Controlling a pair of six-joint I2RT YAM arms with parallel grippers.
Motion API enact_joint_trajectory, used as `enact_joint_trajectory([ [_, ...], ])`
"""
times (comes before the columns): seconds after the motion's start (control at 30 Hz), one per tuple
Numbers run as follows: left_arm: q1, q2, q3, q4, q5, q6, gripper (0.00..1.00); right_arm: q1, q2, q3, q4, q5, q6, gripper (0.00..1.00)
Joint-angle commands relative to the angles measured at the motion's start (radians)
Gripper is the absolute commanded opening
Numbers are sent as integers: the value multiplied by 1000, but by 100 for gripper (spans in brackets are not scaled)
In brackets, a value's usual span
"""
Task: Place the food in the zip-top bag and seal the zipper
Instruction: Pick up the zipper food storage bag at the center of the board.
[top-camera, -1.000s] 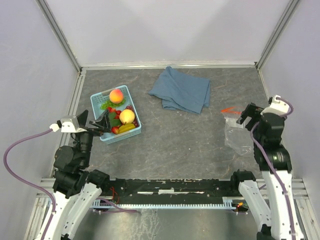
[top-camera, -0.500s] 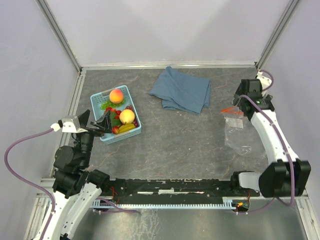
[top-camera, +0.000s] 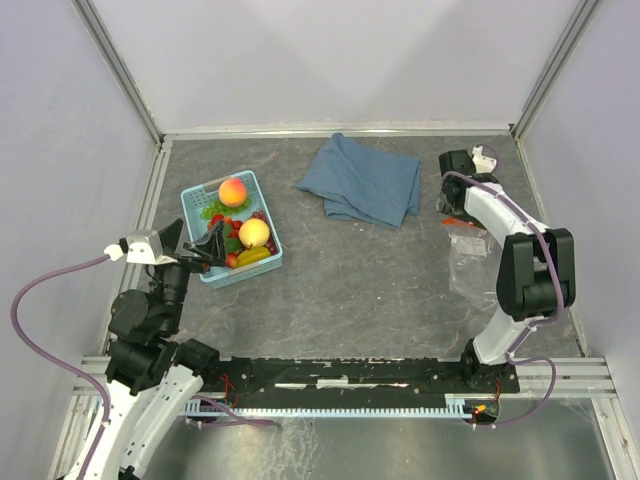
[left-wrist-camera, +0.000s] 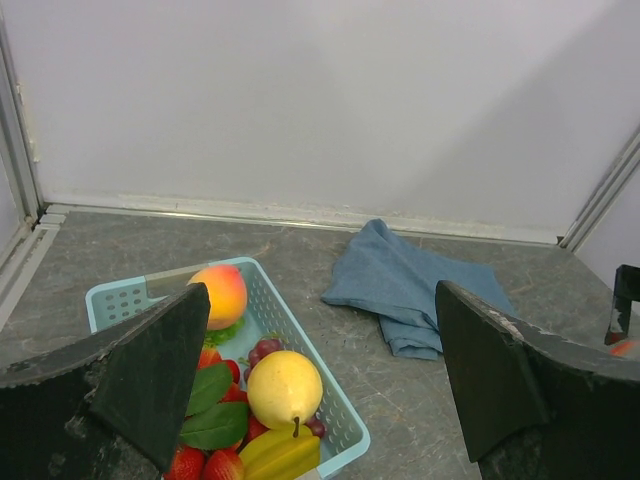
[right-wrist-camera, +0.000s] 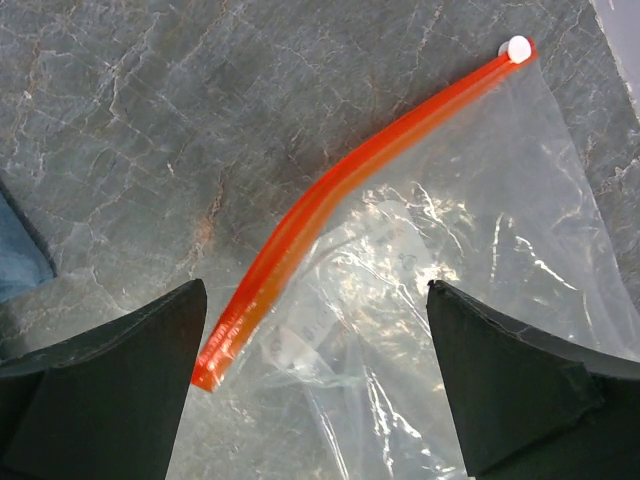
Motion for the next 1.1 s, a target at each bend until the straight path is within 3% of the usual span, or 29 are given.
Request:
enact_joint_trajectory([
  [0.0, -7, 8, 14, 21, 27, 14, 100, 22, 59, 80, 4, 109, 88, 100],
  [0.33, -17, 2, 13, 22, 35, 17, 100, 49, 159, 124, -54, 220, 175, 92],
  [0.57, -19, 1, 13, 22, 39, 17, 100, 52, 173, 118, -63, 235, 169, 76],
  [0.97, -21, 9, 16, 19, 48, 11, 100, 79, 118, 66, -51, 227, 103, 21],
  [1.07, -22, 16, 18, 17, 55, 5, 100, 98, 88, 53, -50, 231, 75, 12],
])
